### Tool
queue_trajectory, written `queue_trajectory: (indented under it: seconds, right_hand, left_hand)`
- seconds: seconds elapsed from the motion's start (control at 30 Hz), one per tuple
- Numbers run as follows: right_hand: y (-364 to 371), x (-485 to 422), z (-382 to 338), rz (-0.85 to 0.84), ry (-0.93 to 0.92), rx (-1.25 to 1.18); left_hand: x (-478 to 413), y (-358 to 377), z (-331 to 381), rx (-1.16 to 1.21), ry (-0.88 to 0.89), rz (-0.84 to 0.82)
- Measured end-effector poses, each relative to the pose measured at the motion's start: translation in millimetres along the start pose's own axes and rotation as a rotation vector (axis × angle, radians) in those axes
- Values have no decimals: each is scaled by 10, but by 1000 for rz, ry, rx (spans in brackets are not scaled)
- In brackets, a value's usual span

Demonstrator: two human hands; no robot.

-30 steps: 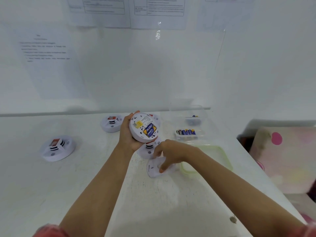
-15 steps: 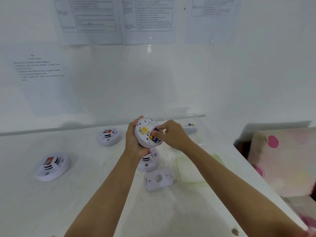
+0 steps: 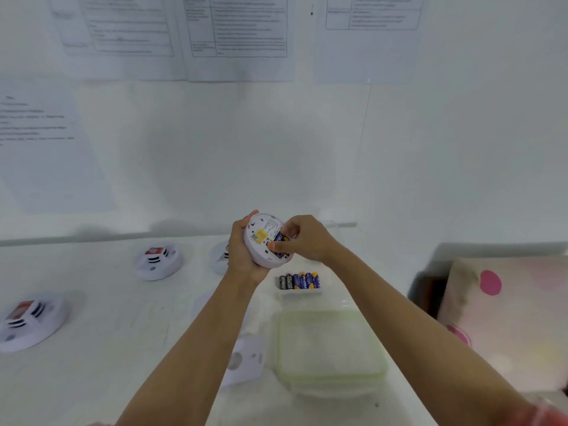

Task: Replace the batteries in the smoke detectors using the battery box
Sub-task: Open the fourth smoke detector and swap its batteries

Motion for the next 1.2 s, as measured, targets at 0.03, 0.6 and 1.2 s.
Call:
queue_trajectory:
  seconds: [0.03,0.6,1.2]
  right_hand:
    - [-30,-50,50,-25,5,-9]
    - [-214,-261,277,-102,-64,47]
    - [-170,-147,323,-82,-301,174]
  left_hand:
    - [-39,24,-40,2,11,10]
    - [-282,125,-251,-34,40,60]
    - [-371,131,-200,-92,-31,133]
Point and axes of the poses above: each hand's wrist, its own x-axis away from the middle knuckle, its own y-axis out of the palm, z = x × y, the point moved 2 cm from there along -x, towards the middle knuckle, and after that the axes turned 9 degrees about z, right-handed, at the moved point
